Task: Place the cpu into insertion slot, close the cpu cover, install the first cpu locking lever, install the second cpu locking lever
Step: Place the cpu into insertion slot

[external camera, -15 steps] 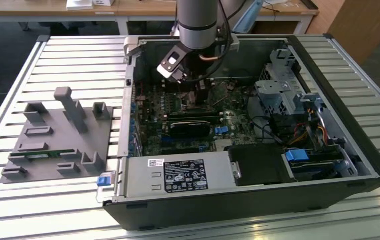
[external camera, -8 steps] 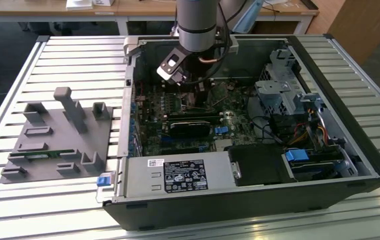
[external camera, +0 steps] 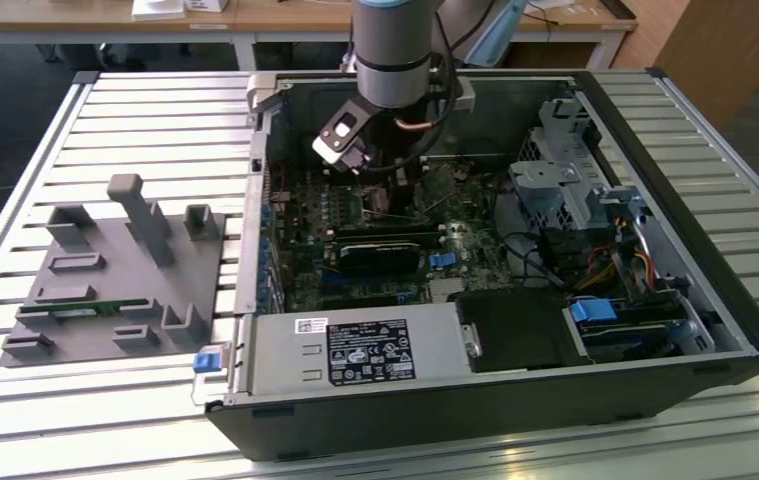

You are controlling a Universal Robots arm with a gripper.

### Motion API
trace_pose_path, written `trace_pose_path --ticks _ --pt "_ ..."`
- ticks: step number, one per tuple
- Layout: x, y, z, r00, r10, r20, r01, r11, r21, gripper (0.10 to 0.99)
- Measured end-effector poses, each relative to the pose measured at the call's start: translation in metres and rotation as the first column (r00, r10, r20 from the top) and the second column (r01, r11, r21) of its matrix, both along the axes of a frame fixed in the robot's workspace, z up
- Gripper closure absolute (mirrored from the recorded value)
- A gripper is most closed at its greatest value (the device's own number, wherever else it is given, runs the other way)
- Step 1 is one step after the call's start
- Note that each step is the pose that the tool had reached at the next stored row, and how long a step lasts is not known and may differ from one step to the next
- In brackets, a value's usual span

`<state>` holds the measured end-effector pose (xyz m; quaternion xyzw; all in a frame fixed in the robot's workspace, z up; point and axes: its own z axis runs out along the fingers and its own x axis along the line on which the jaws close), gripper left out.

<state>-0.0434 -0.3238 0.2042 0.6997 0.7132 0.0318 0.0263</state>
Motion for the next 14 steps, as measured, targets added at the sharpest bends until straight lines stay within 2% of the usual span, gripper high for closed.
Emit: trace_pose_path --ticks 14 --pt "-0.0011 0.0006 -0.0095 1.0 -0.002 0.0 0.002 1.0 0.0 0.549"
